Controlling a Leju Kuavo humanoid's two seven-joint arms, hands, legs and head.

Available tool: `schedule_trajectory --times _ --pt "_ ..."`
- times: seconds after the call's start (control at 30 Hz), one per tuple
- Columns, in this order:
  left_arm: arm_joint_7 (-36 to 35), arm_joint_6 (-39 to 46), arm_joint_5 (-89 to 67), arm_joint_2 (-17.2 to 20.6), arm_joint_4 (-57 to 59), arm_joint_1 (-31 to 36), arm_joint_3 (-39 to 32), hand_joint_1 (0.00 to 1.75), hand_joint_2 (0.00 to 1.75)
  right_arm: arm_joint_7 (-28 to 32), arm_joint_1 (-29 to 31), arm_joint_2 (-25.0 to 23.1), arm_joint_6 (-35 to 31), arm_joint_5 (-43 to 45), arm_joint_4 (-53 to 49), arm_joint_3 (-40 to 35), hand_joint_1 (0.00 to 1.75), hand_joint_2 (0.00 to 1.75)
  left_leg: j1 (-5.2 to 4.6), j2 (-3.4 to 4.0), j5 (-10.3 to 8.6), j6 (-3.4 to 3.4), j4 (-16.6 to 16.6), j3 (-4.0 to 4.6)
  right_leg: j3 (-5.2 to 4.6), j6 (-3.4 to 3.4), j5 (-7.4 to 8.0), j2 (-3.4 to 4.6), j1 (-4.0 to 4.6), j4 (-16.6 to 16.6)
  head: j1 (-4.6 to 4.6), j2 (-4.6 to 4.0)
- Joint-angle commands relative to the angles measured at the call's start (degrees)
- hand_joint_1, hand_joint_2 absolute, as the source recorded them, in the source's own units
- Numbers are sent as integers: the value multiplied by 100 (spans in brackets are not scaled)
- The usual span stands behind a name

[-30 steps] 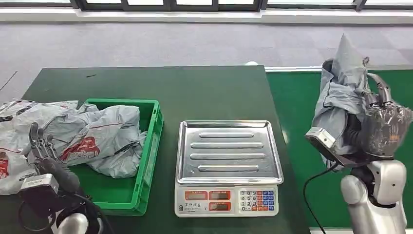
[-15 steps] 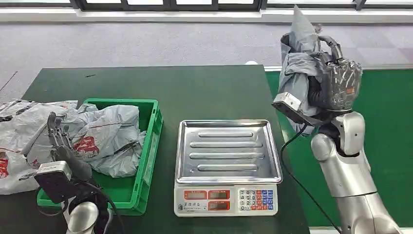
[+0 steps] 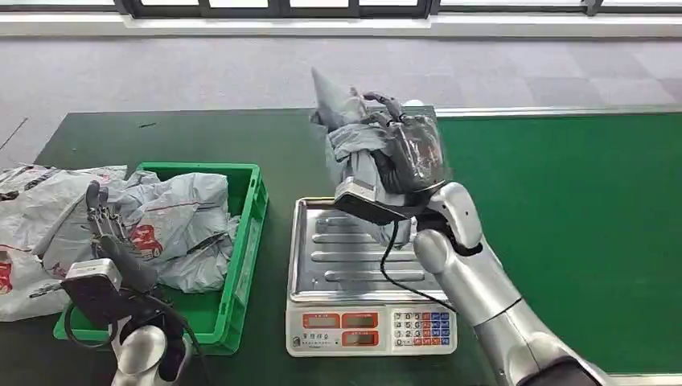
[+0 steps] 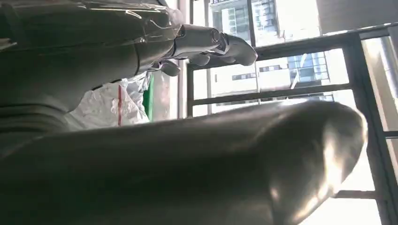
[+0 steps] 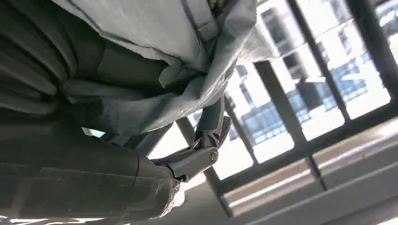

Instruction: Moved the parcel from conveyor to table for the left to box.

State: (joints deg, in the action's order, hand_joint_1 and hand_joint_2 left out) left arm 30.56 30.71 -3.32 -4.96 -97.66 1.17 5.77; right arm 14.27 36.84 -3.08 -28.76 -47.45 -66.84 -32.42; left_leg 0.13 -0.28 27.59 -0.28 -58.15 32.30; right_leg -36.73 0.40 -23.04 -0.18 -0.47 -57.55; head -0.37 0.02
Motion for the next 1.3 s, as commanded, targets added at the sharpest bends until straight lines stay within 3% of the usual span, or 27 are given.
schedule_trajectory --times 0.03,0.13,0.27,0.33,0.47,0.5,0.53,1.1,1.3 --pt "11 40 40 183 239 46 139 0 0 -72 7 40 224 117 -251 -780 175 175 -1 7 0 0 2 -1 0 0 2 6 -1 3 0 2" --pt "12 41 43 185 245 54 138 0 0 -77 19 60 281 111 -257 -802 175 175 0 8 -5 -2 10 -2 4 0 8 7 -1 12 0 0" --pt "13 64 62 181 176 4 75 0 0 -343 -69 172 859 24 -554 -1053 175 175 0 7 -4 -3 8 -2 3 -2 6 5 0 11 0 0" --pt "-23 78 4 167 59 -58 -3 0 0 -855 29 201 1637 -49 -530 -1274 175 175 0 8 1 -2 1 0 1 -1 3 7 0 4 0 0" --pt "-71 62 -56 147 -44 -151 -50 0 0 -1011 77 180 1897 -111 -411 -1377 168 175 1 14 -2 -3 7 -3 1 -2 6 11 1 9 0 0" --pt "-108 53 -124 120 -93 -204 -83 0 0 -1229 116 212 2177 -209 -335 -1463 52 175 1 12 -1 -2 3 -2 0 -2 5 10 2 6 0 0" --pt "-130 40 -162 112 -122 -229 -88 0 0 -1233 100 211 2216 -177 -325 -1460 2 175 0 13 -2 -2 4 -1 -3 -2 6 10 1 6 0 0" --pt "-233 -530 77 88 -690 -702 -244 0 0 -1270 -618 807 2352 -19 -1759 -976 0 175 1 -5 0 -1 2 -1 4 0 0 -8 2 9 0 0" --pt "-29 -324 -51 58 -886 -860 -236 0 0 -1186 -1063 944 1897 -13 -2318 -568 0 175 1 -7 0 -1 4 0 4 1 1 -9 2 12 0 0"
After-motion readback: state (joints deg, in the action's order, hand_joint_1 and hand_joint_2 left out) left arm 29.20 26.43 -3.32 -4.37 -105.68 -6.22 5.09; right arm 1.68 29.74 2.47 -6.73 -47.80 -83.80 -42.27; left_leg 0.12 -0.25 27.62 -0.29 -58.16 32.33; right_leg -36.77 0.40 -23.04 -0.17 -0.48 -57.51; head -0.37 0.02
